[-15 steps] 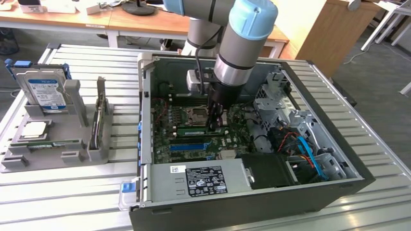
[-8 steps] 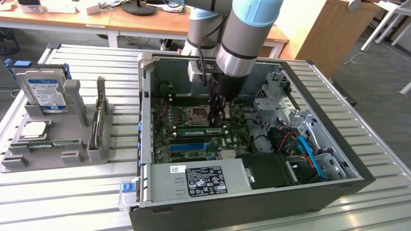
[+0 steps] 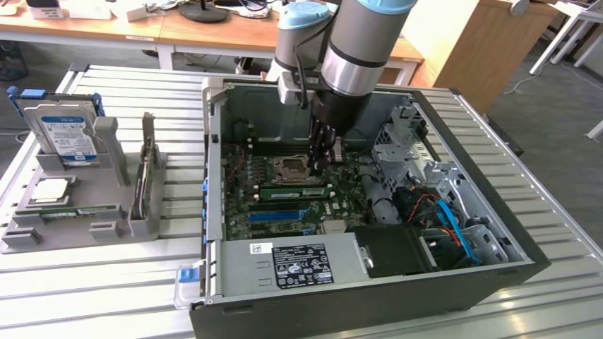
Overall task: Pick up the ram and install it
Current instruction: 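Insert the ram into the slot, then press down the ram until it locks into place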
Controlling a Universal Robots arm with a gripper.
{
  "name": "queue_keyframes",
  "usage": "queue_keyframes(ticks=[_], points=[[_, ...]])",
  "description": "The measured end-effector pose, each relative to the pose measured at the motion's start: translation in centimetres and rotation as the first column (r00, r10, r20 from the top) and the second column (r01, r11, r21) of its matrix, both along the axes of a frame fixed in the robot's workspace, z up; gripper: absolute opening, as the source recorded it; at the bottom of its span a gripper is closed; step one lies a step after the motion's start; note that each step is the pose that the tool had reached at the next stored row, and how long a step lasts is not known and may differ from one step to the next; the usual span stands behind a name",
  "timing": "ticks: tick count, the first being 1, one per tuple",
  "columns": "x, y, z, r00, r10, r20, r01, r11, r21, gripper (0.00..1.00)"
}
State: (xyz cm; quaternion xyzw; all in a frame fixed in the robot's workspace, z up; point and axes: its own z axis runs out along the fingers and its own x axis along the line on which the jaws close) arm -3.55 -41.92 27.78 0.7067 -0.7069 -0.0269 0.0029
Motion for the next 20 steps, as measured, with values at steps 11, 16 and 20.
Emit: queue_keyframes(ticks=[11, 16, 20], points=[[0.00, 0.00, 0.01, 1.0000, 0.000, -0.0001, 0.000, 1.0000, -0.0001, 0.25], [0.00, 0.00, 0.01, 1.0000, 0.000, -0.0001, 0.000, 1.0000, -0.0001, 0.17], [0.00, 0.00, 0.01, 1.0000, 0.000, -0.0001, 0.000, 1.0000, -0.0002, 0.11]])
